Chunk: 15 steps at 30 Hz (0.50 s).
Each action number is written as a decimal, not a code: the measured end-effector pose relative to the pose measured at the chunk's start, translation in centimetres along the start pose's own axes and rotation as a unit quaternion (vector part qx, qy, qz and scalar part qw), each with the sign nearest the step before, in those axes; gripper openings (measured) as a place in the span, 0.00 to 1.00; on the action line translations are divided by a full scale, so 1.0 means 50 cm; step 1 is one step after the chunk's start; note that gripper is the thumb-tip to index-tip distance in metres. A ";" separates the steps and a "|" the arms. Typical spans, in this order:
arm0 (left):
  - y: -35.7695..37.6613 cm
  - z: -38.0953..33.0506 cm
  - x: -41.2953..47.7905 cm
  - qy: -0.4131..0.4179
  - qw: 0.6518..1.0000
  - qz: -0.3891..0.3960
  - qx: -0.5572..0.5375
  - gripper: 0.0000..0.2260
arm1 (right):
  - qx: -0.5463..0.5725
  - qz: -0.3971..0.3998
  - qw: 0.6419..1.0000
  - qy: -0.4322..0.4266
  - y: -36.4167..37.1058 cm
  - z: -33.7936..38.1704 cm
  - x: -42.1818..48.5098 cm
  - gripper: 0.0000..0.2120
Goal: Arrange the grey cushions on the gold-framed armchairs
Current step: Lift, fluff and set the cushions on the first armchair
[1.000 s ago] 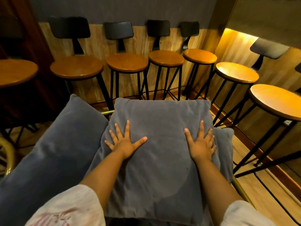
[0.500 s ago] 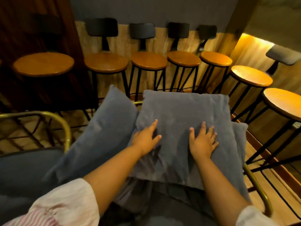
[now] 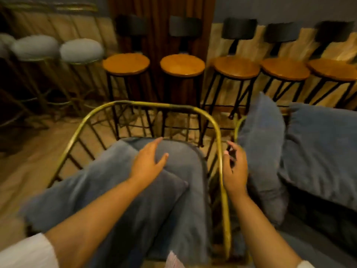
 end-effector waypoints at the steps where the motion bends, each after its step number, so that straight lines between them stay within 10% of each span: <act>1: -0.031 0.053 -0.012 -0.024 1.000 -0.009 0.005 0.26 | 0.004 0.019 1.000 0.008 0.039 0.005 -0.022 0.18; 15: -0.228 0.623 -0.058 -0.299 0.953 0.008 0.042 0.30 | -0.021 0.102 0.921 0.376 0.468 -0.165 -0.244 0.30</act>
Point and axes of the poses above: each hand's wrist, its own x-axis towards the middle knuckle, its own y-axis out of the palm, z = x × y, the point moved 2 cm from there along x, towards the middle knuckle, and after that the axes turned 3 degrees about z, right-handed, at the moved point
